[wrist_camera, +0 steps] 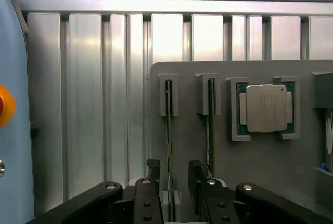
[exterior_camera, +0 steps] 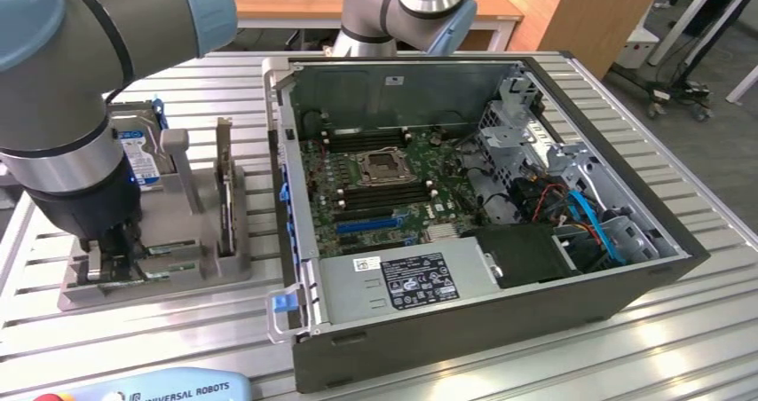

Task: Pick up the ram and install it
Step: 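Pick up the ram and move it above insertion slot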

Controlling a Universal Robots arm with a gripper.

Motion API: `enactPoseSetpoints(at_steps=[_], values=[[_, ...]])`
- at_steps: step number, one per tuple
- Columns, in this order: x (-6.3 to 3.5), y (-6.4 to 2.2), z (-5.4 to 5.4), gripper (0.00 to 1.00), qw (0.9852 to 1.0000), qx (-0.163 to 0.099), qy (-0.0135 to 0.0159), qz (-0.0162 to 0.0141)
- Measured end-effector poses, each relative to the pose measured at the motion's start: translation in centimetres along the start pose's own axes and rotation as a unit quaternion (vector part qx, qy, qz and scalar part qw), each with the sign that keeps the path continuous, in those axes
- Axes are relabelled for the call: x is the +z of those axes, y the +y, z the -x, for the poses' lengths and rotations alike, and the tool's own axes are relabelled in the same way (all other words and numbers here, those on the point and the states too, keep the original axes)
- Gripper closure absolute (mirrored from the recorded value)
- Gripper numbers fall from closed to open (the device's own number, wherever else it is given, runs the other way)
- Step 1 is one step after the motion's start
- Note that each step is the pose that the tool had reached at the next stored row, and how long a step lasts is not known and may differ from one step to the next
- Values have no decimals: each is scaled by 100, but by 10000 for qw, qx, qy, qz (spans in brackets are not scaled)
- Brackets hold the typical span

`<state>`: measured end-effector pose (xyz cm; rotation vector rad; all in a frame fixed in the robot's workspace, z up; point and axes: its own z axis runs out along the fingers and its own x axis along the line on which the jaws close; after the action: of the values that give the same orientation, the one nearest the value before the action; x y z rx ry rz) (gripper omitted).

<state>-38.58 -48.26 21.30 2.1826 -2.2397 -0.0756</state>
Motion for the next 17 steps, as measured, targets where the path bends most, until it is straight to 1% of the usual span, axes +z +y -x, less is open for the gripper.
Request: enactPoseSetpoints(at_steps=[4, 9, 10, 12, 13, 17], values=[[36, -1, -1, 65, 10000, -1, 0, 0], [40, -1, -1, 65, 10000, -1, 1, 1], [41, -36, 0, 65, 10000, -62, 3, 4], [41, -197, 3, 65, 10000, -79, 4, 10], [41, -221, 4, 65, 10000, -80, 3, 10], [43, -220, 4, 65, 10000, -80, 4, 11]])
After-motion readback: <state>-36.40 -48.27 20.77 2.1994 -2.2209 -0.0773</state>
